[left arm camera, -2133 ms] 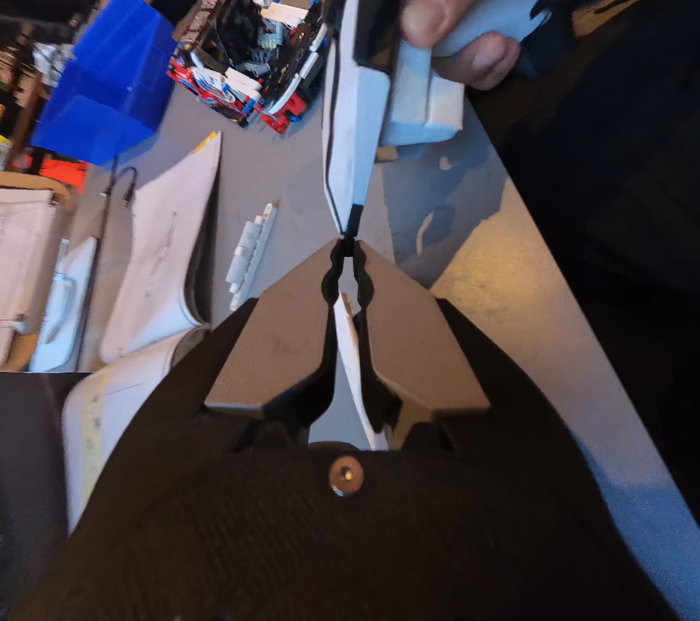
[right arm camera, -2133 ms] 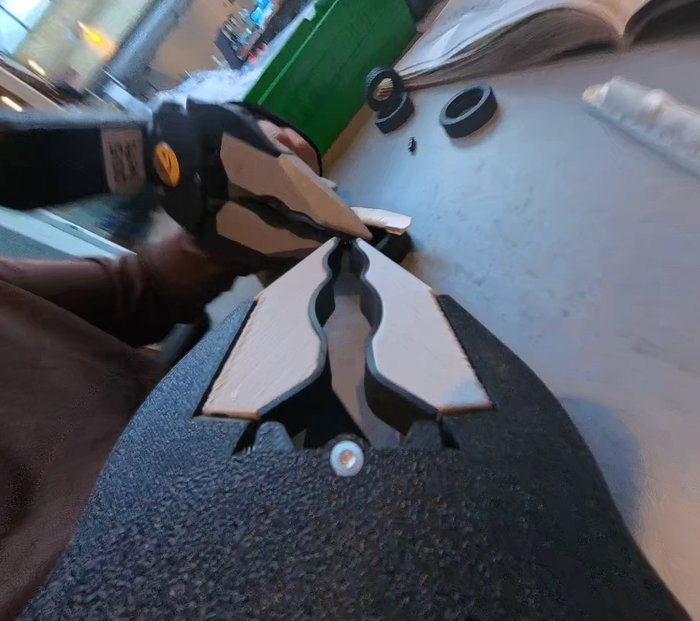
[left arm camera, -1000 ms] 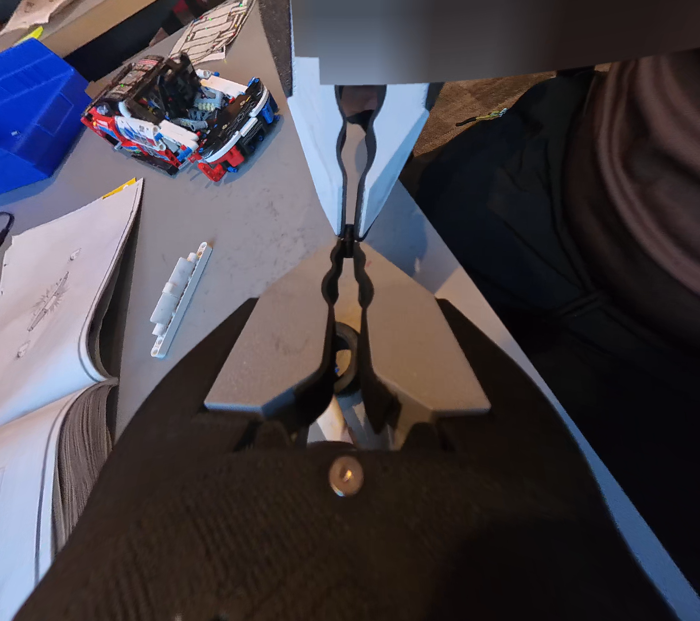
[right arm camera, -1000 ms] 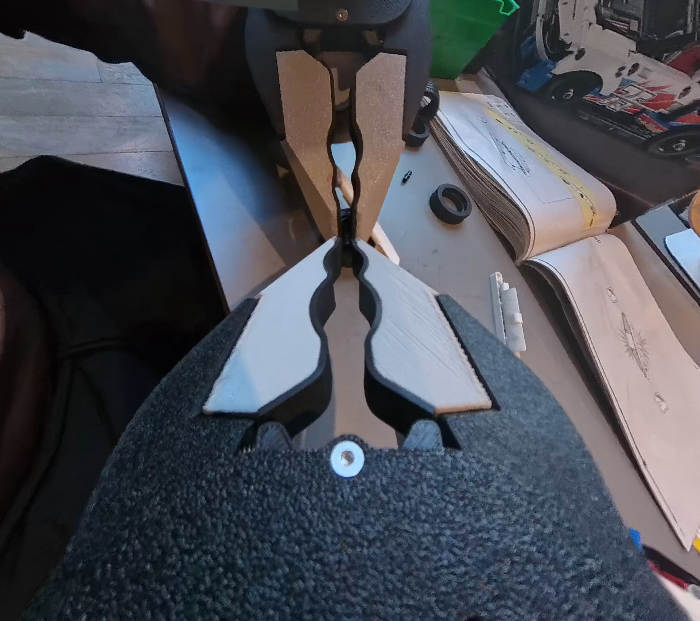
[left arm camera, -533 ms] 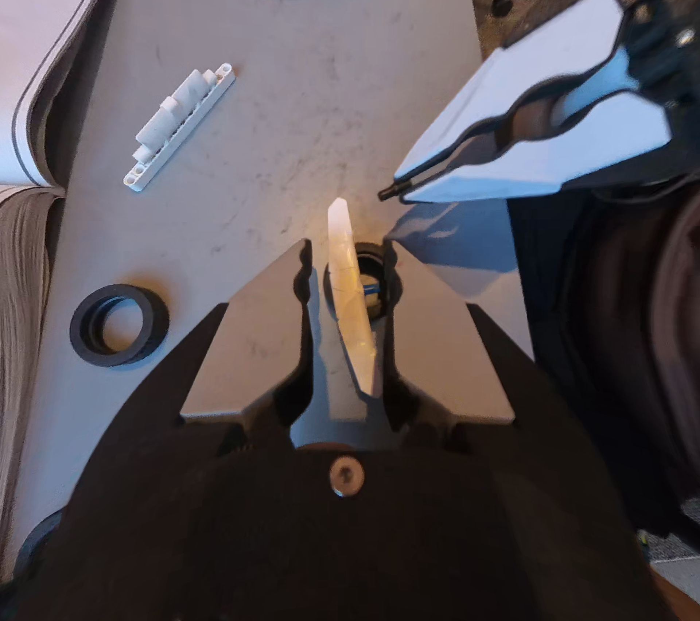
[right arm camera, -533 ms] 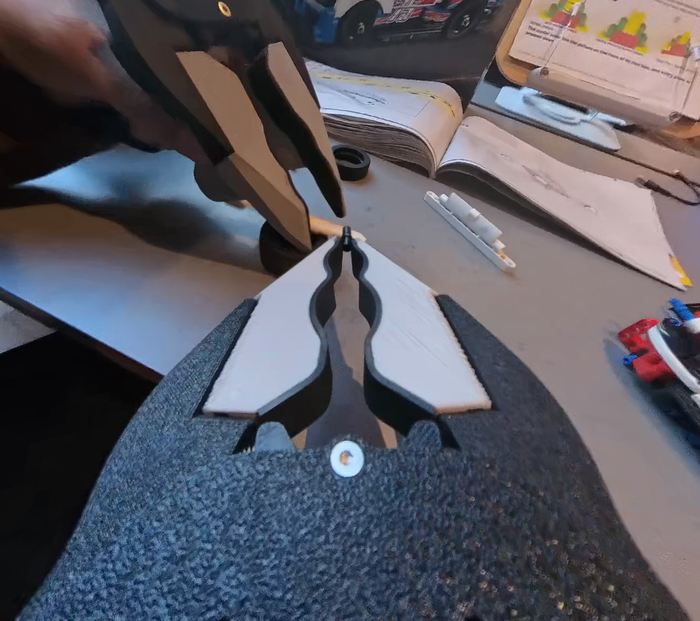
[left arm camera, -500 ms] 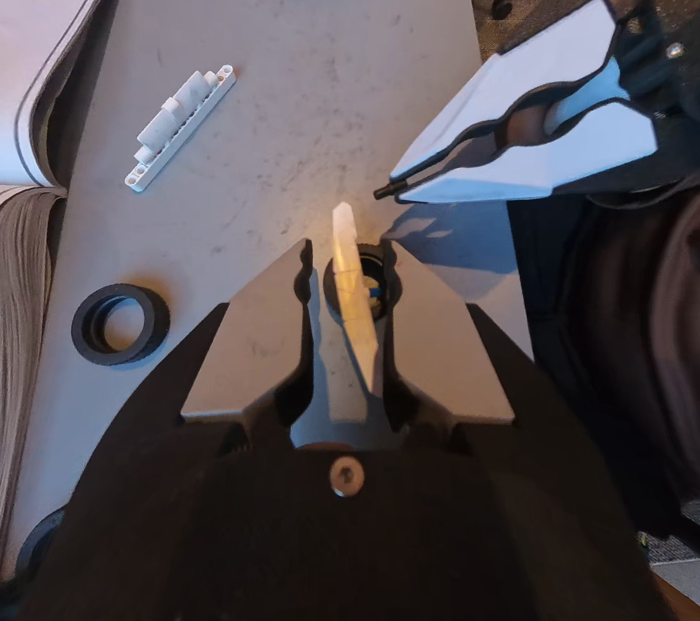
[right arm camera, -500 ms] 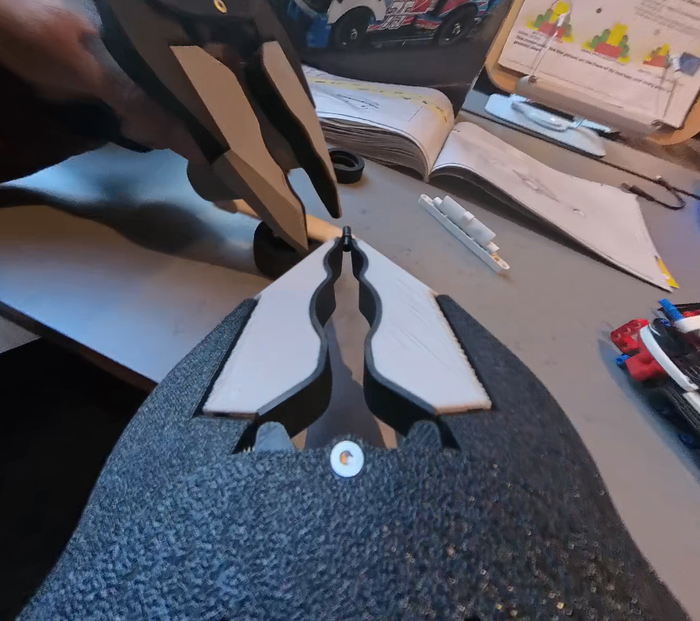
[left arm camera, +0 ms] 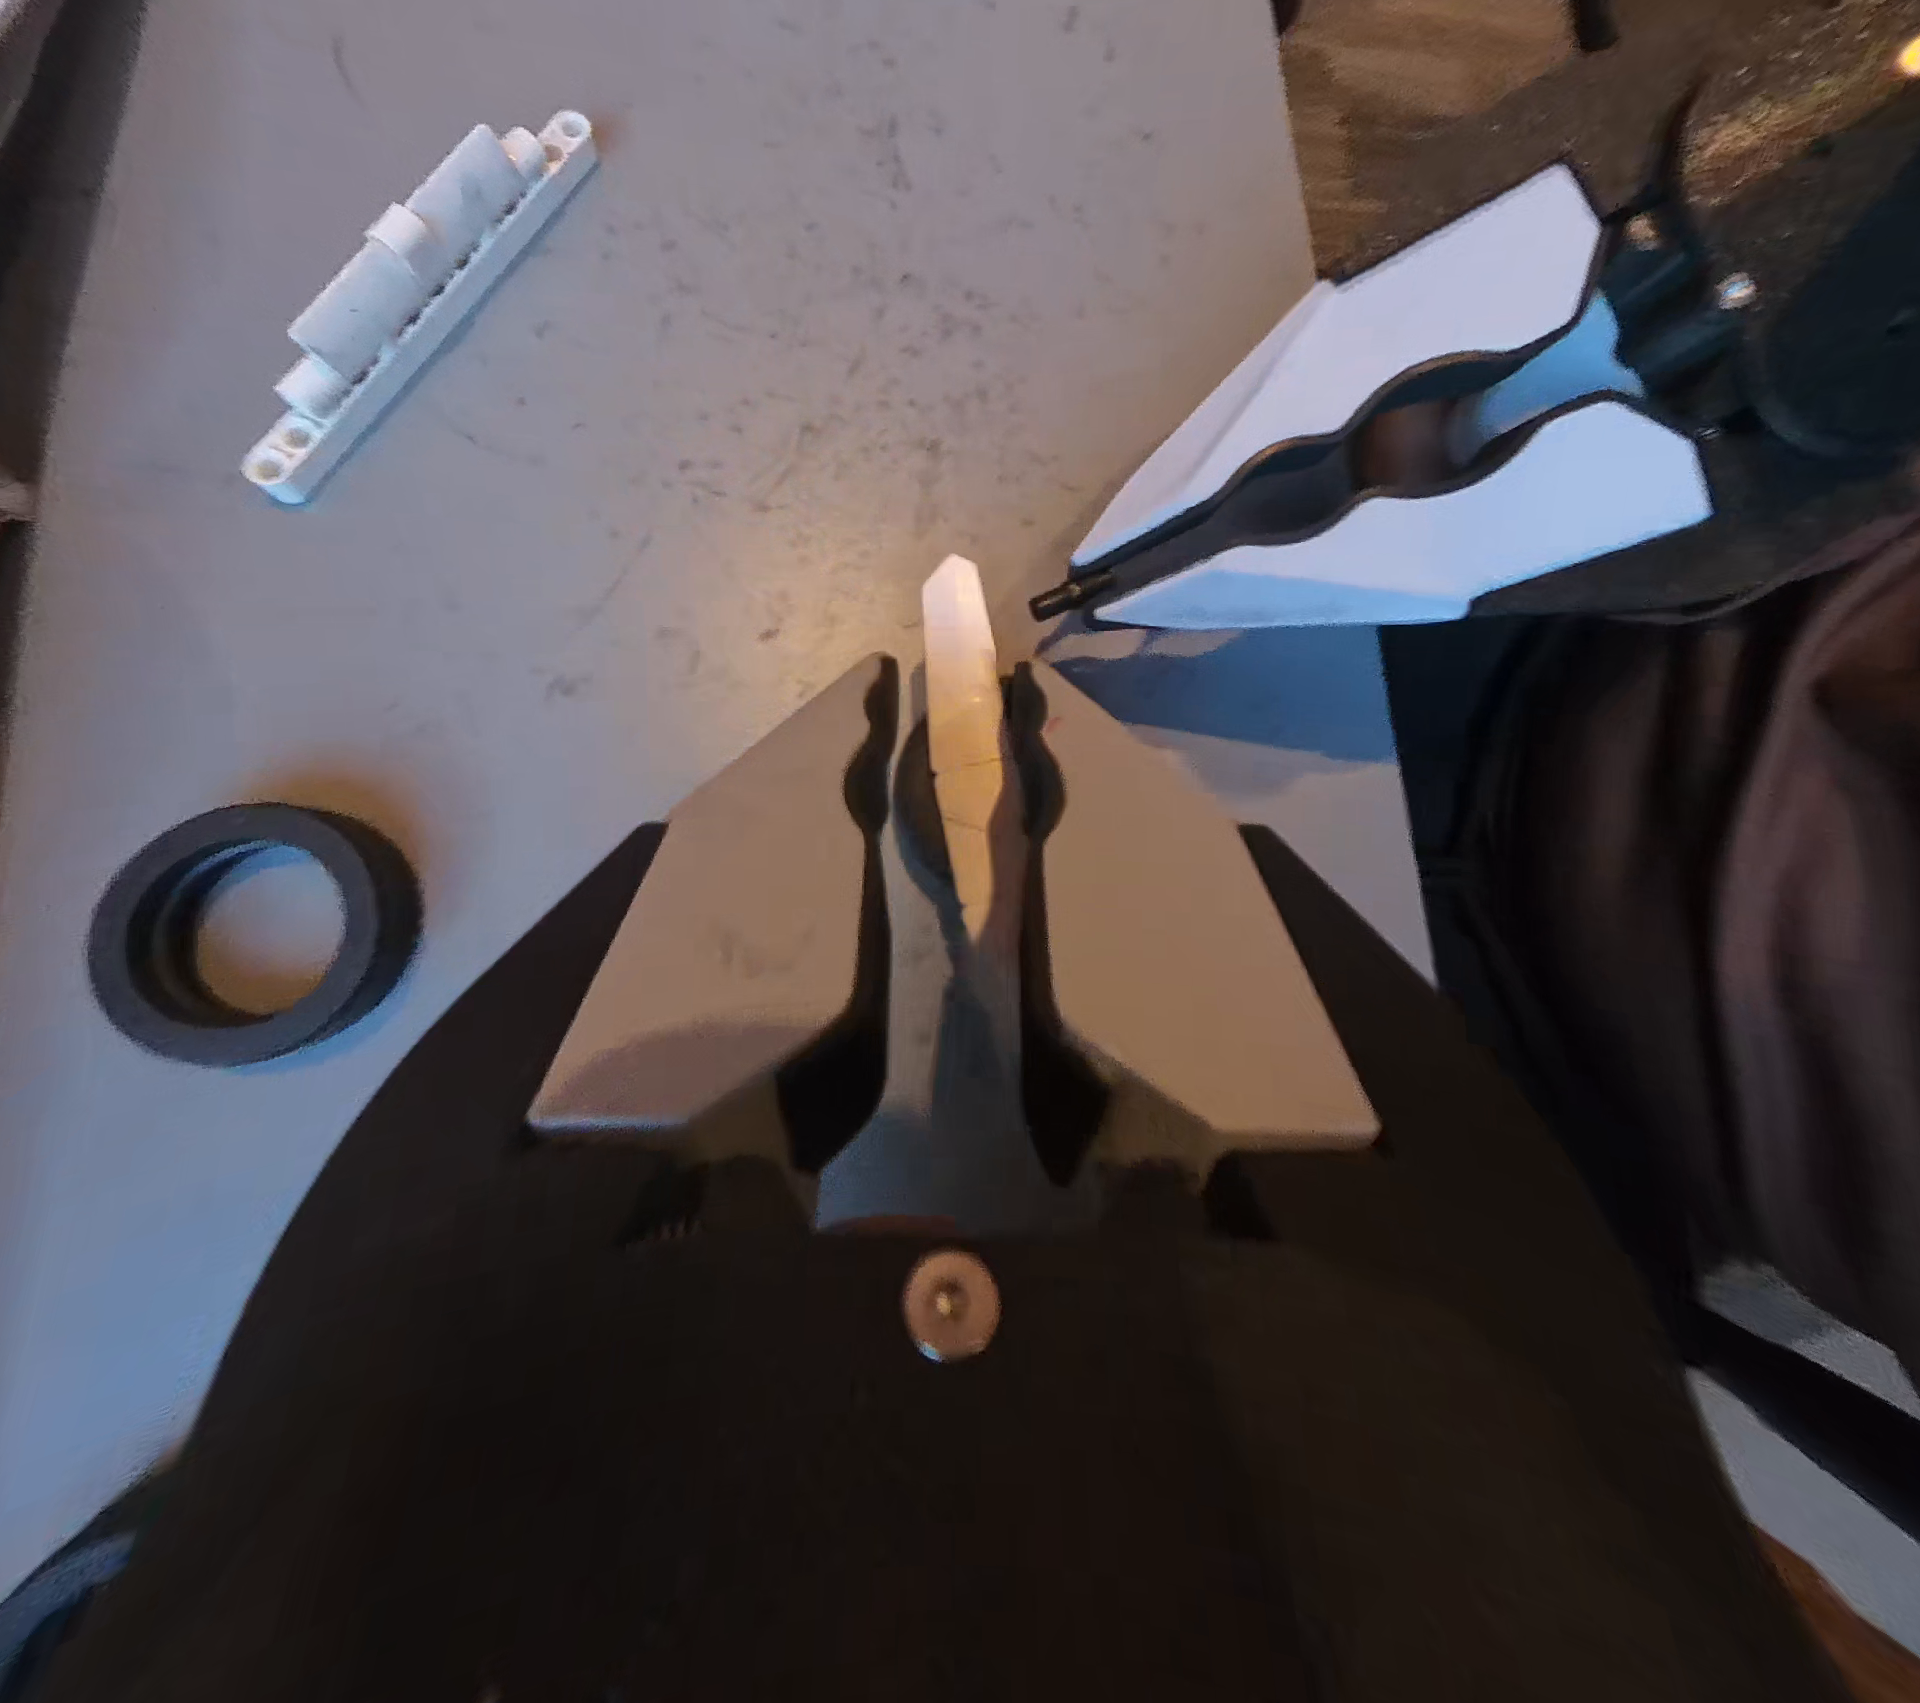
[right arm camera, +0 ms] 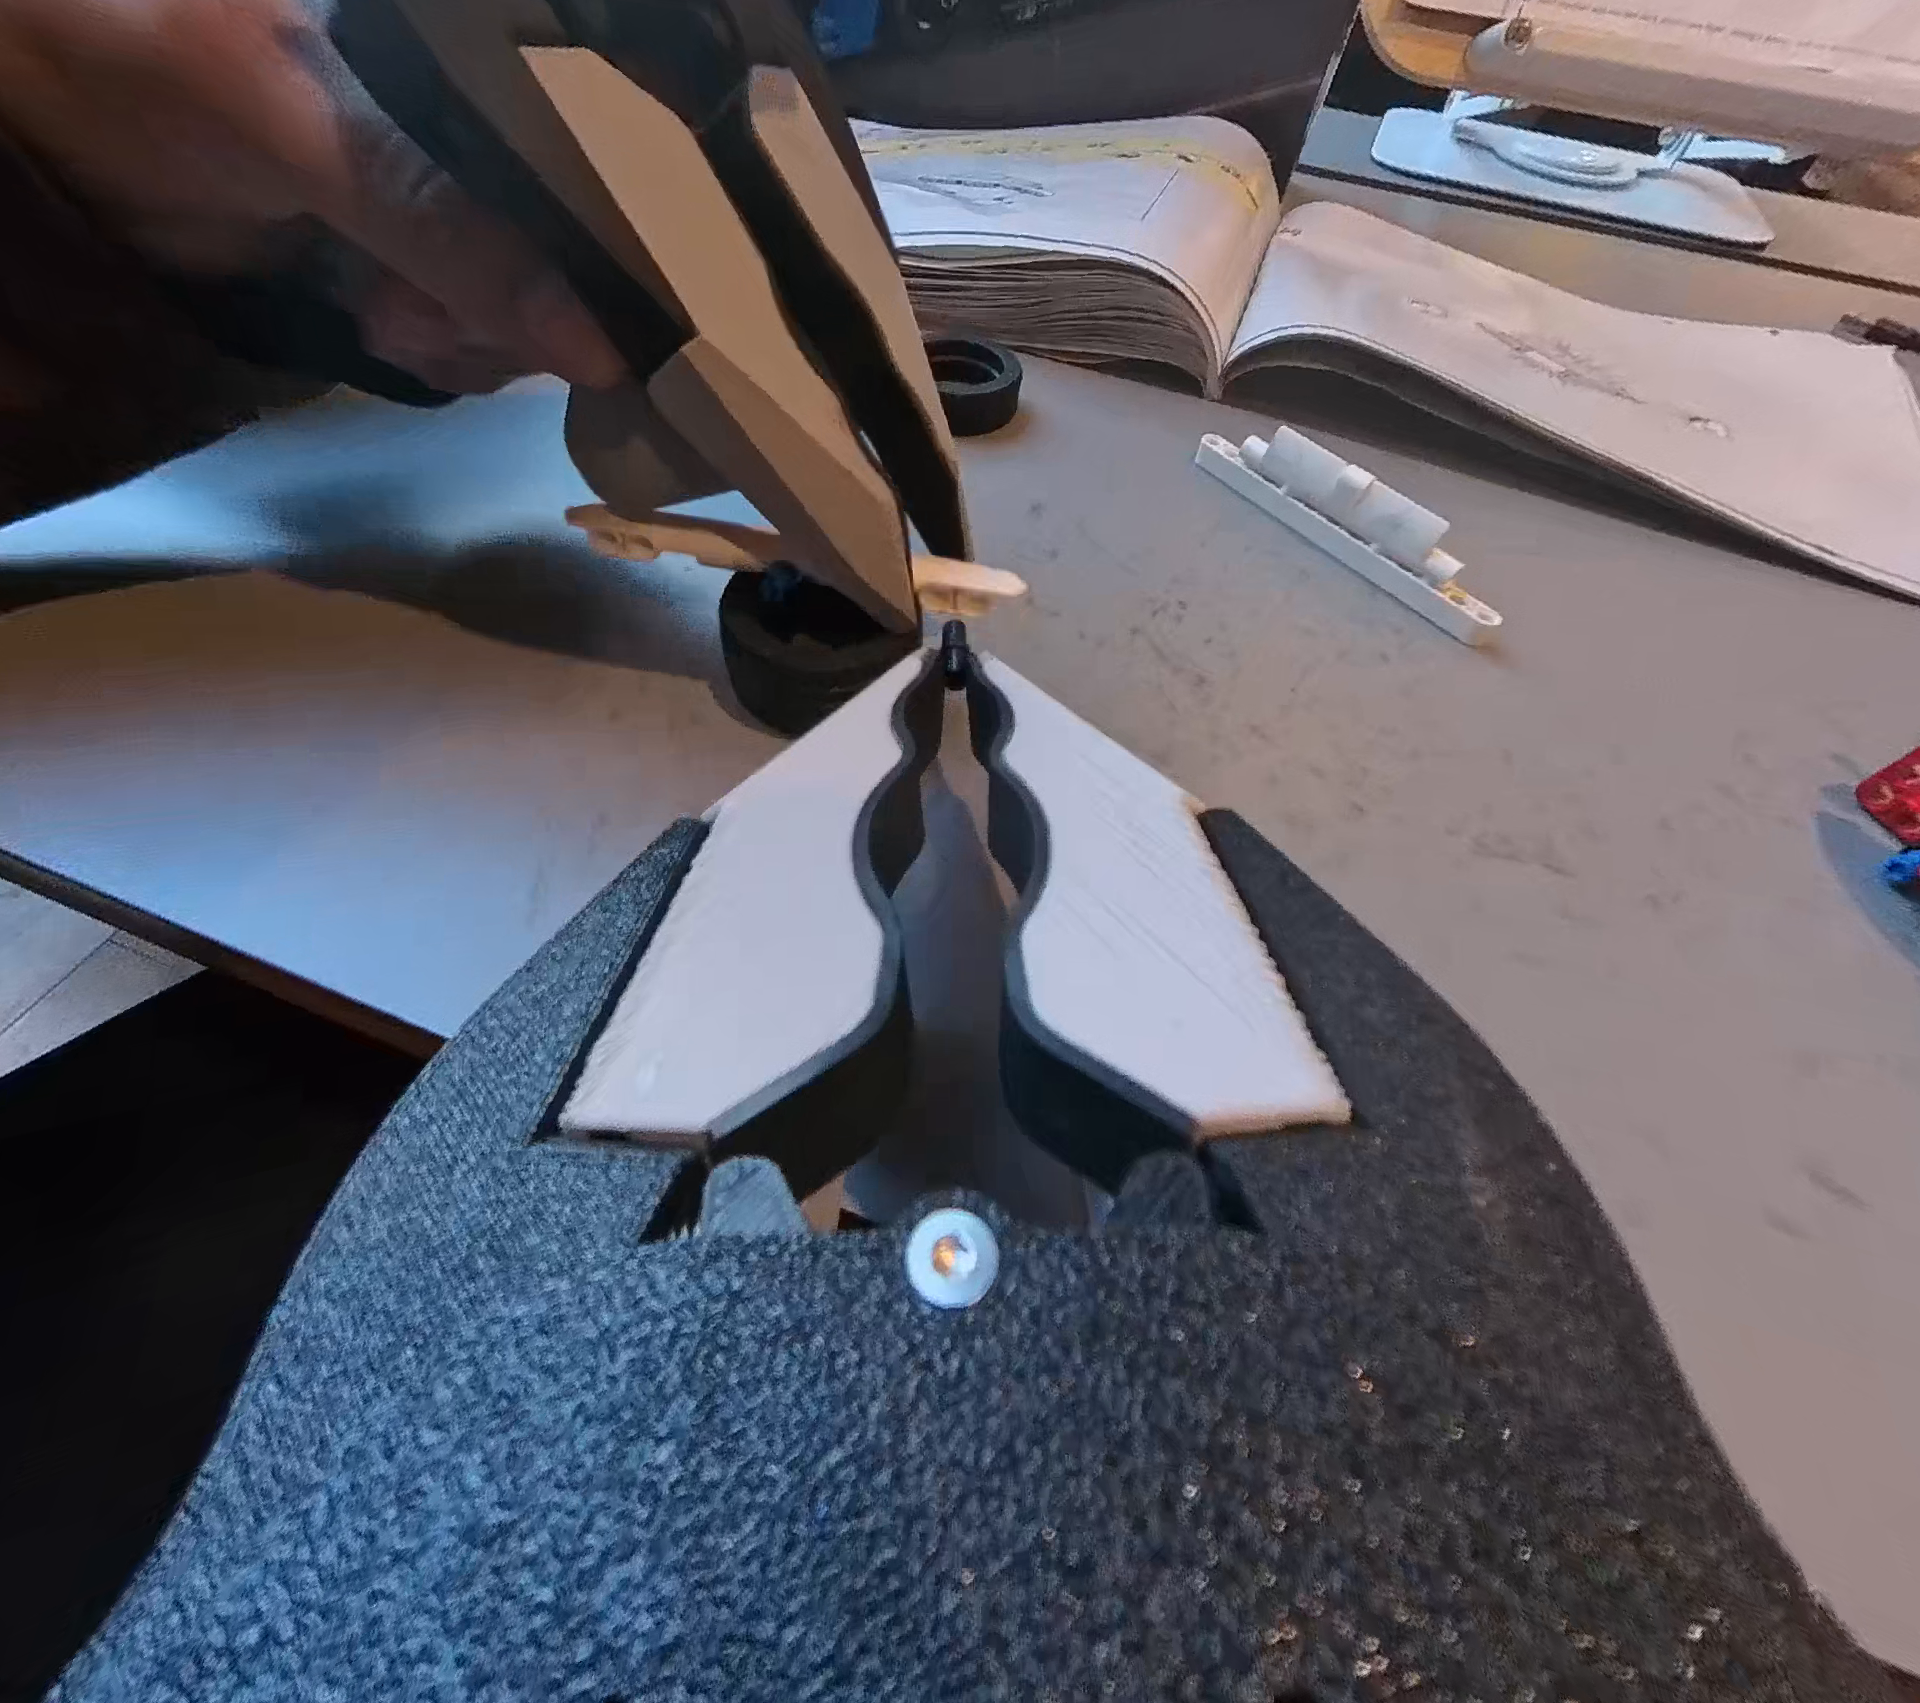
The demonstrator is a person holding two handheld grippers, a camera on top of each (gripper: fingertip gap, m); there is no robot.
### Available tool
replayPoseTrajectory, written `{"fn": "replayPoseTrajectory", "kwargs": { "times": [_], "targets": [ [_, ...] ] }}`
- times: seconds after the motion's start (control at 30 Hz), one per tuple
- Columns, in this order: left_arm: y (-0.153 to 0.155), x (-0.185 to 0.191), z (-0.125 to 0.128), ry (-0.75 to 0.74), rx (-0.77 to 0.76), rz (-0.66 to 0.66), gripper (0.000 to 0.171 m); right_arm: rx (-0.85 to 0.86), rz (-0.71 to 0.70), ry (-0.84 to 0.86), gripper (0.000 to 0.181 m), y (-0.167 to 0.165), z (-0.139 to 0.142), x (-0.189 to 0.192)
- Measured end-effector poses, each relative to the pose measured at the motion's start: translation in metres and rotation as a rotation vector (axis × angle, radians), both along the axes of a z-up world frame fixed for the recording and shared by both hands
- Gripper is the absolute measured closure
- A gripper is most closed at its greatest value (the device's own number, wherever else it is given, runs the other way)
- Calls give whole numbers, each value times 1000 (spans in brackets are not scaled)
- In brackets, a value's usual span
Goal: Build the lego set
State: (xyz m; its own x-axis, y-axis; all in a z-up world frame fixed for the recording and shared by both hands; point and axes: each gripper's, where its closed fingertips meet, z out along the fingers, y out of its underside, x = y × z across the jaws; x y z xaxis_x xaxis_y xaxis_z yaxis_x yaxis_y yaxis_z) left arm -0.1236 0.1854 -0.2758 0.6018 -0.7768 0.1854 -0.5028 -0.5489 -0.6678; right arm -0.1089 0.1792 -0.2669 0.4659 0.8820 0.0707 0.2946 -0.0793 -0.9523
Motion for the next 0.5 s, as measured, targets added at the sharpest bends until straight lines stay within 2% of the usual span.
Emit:
{"fn": "replayPoseTrajectory", "kwargs": {
  "times": [0.1,0.23,0.5],
  "targets": [
    [-2,3,0,-69,-42,-12,159,-9,-8,2,178,1,0,0],
    [-3,4,1,-128,-56,-2,160,-16,-9,17,178,3,0,-1],
    [-2,5,2,-139,-24,17,161,-68,-6,10,178,4,-3,-5]
  ]
}}
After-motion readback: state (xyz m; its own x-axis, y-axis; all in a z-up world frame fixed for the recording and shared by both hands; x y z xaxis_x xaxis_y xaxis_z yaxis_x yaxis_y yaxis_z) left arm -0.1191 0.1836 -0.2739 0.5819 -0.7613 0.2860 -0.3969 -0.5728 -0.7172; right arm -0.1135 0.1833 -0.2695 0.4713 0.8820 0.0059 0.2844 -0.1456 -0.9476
